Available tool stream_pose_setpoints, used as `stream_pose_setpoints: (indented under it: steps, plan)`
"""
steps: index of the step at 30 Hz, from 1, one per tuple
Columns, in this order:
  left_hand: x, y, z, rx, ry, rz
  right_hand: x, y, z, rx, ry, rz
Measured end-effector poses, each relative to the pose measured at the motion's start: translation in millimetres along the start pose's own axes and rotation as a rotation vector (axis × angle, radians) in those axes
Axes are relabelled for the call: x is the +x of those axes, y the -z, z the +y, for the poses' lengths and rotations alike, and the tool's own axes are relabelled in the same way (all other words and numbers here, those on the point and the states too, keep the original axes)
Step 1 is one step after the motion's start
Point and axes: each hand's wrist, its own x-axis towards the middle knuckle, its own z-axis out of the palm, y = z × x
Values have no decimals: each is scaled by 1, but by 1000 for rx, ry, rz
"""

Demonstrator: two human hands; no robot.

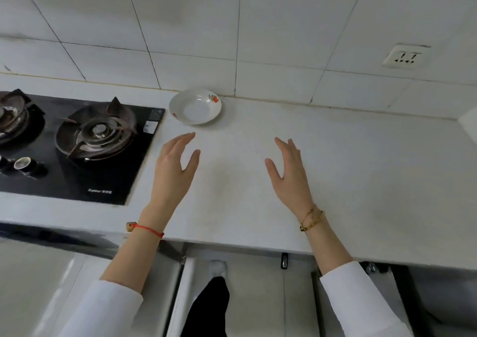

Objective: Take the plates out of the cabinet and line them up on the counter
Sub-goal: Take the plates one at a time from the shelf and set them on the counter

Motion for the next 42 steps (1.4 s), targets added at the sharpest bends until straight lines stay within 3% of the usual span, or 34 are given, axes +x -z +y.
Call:
stream_pose_setpoints:
  steps: [9,19,27,34,42]
  plan:
    - [-145,19,64,15,-25,-27,-152,62,8,-13,-56,-22]
    - [-228,3,78,-47,54,-85,-231,66,35,-29,-103,-42]
    - [-271,-78,18,-91,60,-104,-260,1,106,-59,-21,50]
    - [-299,-176,-72,-57,100,-159,-260,-82,213,-77,-10,43]
    - [-285,-295,-164,-26,52,-110,-231,-165,338,-134,-36,85]
